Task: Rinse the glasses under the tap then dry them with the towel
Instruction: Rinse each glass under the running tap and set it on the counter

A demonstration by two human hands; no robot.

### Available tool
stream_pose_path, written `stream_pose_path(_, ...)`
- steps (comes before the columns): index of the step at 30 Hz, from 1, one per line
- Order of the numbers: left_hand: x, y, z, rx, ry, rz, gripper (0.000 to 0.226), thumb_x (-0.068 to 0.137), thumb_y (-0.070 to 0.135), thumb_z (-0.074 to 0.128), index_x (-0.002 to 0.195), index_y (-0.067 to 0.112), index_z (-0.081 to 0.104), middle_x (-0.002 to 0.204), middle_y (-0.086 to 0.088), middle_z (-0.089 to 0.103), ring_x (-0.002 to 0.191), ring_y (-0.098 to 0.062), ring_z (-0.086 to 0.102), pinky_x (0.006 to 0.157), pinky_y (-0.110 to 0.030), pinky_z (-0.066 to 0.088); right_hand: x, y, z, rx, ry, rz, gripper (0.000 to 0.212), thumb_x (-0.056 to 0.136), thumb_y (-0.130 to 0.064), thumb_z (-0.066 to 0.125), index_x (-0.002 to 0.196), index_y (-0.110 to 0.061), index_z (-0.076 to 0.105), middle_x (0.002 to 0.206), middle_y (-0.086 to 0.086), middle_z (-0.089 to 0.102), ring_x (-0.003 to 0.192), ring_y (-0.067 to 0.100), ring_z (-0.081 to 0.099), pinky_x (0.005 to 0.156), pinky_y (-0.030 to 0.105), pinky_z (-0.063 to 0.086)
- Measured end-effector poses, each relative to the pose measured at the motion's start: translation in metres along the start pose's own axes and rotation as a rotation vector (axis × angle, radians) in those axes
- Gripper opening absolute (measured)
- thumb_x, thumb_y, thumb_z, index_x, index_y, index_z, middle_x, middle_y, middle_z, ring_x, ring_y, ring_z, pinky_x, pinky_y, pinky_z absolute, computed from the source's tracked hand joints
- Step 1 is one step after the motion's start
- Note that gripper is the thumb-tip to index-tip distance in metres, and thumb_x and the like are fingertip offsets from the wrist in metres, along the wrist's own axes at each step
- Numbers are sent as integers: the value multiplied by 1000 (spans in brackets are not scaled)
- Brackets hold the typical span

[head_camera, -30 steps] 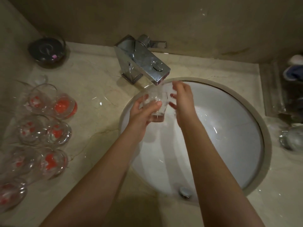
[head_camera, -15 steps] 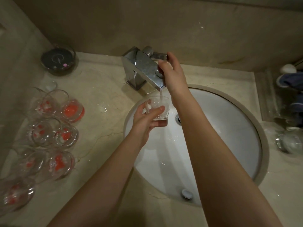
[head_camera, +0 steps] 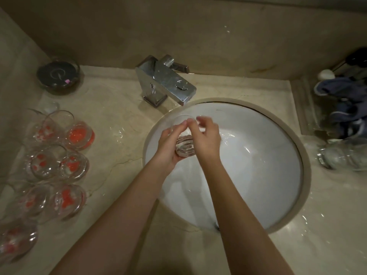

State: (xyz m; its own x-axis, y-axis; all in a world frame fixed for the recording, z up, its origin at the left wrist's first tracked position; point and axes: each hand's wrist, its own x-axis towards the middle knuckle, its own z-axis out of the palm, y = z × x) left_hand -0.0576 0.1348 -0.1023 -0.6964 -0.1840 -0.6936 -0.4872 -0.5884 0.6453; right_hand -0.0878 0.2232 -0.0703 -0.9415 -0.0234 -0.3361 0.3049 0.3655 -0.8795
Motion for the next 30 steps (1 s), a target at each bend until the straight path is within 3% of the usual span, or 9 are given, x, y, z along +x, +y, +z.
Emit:
stream_pose_path(2,-3,-1,0,120,-9,-141,62,78,53,73,124,15,60,98,-11,73,81,-25,74,64,-32,56,0,14,-5,1,-72,250,46,90,-47,60,125,-18,56,119,6,58,111,23,58,94,38,49)
stream_pose_path(4,-7,-5,-3,226,-18,-266,57,78,58,70,114,15,64,82,-7,73,70,-21,74,60,-30,57,4,22,-13,18,-189,434,49,88,-50,60,123,-16,56,119,8,60,109,26,60,73,34,53)
stream_pose_path(6,-12,-9,-2,269,-72,-333,46,84,59,63,97,15,68,71,-5,73,59,-17,71,62,-29,58,7,28,-22,19,-248,491,48,88,-49,61,120,-14,58,122,11,61,106,28,62,59,27,48)
stream_pose_path(11,-22,-15,16,359,-106,-368,41,84,54,65,87,13,64,60,-5,71,62,-20,70,65,-31,59,-5,38,-44,70,-190,529,43,88,-46,63,120,-17,60,121,12,62,101,29,65,59,27,49)
stream_pose_path(15,-30,-18,34,471,-154,-258,46,78,52,72,102,14,66,80,-9,74,68,-22,73,60,-31,59,-22,41,-73,178,-132,473,40,89,-46,64,120,-22,58,120,7,62,104,26,64,59,27,48)
stream_pose_path(20,-48,-26,74,604,-256,-87,65,75,57,74,128,26,52,110,-2,72,97,-15,70,82,-30,51,-50,41,-133,354,-111,240,32,93,-34,64,122,-26,54,113,5,62,87,17,67,61,24,52)
stream_pose_path(22,-62,-29,97,657,-297,0,73,68,52,81,129,31,47,118,1,65,100,-11,66,84,-28,47,-58,48,-165,363,-91,107,33,92,-27,66,123,-26,53,113,7,61,92,18,68,67,26,56)
stream_pose_path(25,-82,-36,140,676,-410,77,95,44,32,94,126,21,48,107,0,67,90,-10,68,79,-24,49,-66,58,-223,340,-84,-26,45,86,-11,71,122,-31,53,115,7,59,93,15,67,79,31,58)
stream_pose_path(30,-107,-58,220,955,-537,255,81,41,24,92,113,21,56,110,-1,66,96,-15,66,88,-31,55,-76,68,-326,125,-126,-160,73,70,2,82,127,-31,50,117,-2,58,97,27,68,86,31,57)
